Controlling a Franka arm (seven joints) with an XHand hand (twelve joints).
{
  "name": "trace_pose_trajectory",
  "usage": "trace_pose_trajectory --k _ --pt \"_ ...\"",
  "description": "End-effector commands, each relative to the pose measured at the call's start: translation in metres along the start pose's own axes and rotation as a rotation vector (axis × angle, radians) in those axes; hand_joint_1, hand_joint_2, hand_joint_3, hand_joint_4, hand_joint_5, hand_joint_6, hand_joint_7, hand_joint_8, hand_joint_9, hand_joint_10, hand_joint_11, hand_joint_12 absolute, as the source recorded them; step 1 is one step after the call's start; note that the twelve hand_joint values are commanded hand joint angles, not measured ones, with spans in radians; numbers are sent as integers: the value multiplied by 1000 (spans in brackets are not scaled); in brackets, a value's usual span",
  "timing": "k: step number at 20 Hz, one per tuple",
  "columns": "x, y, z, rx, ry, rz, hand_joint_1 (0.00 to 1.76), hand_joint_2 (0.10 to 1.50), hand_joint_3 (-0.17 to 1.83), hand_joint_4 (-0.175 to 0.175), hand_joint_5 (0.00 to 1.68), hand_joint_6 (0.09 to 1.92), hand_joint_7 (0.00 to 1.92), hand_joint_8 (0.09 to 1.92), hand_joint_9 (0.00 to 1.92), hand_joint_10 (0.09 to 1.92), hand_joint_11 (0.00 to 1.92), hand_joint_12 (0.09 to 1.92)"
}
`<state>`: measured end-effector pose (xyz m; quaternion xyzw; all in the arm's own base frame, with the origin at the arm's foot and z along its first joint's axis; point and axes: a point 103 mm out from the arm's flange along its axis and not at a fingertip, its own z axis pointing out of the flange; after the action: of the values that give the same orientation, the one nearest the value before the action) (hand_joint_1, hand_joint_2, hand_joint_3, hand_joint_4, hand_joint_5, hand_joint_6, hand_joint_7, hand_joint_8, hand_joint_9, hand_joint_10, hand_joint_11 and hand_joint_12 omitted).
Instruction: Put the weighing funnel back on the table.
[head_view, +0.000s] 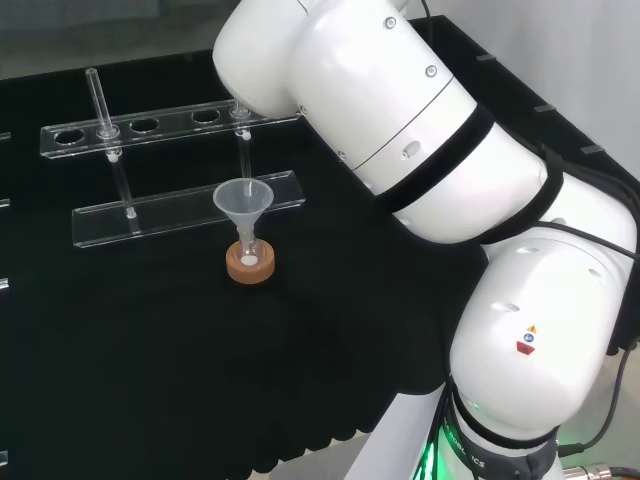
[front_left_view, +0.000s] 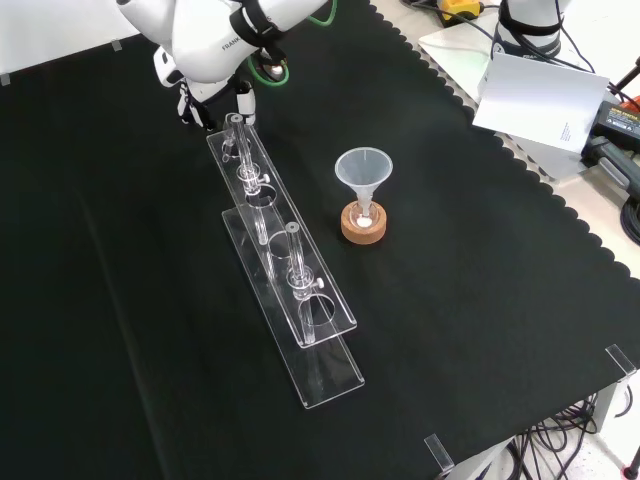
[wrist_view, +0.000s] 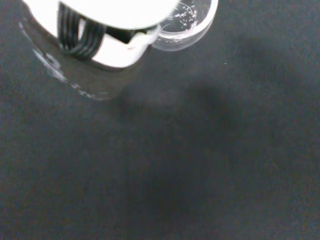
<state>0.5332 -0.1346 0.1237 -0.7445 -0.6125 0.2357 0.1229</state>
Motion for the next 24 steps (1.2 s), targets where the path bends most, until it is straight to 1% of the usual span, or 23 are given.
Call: trace_pose_trajectory --k 1,6,7,10,18,20,24 --pt "0 3 9 -2 0 1 1121 649 665 175 1278 670 555 642 917 356 781 1081" --pt "-7 13 25 -3 -2 7 1121 648 665 175 1278 670 555 643 918 356 780 1081" --pt "-2 11 23 -7 -11 13 1121 648 665 175 1278 669 555 643 918 356 780 1081" --pt "0 11 23 -7 -12 16 1121 648 665 175 1279 668 554 643 918 356 780 1081" --pt "0 13 25 5 -6 19 1121 648 665 175 1280 666 554 644 919 356 781 1081" --pt "-2 16 26 13 -1 13 1121 648 664 175 1280 665 553 644 919 356 782 1081" --pt "-5 24 29 12 1 18 1121 648 664 175 1280 664 553 645 920 357 785 1081"
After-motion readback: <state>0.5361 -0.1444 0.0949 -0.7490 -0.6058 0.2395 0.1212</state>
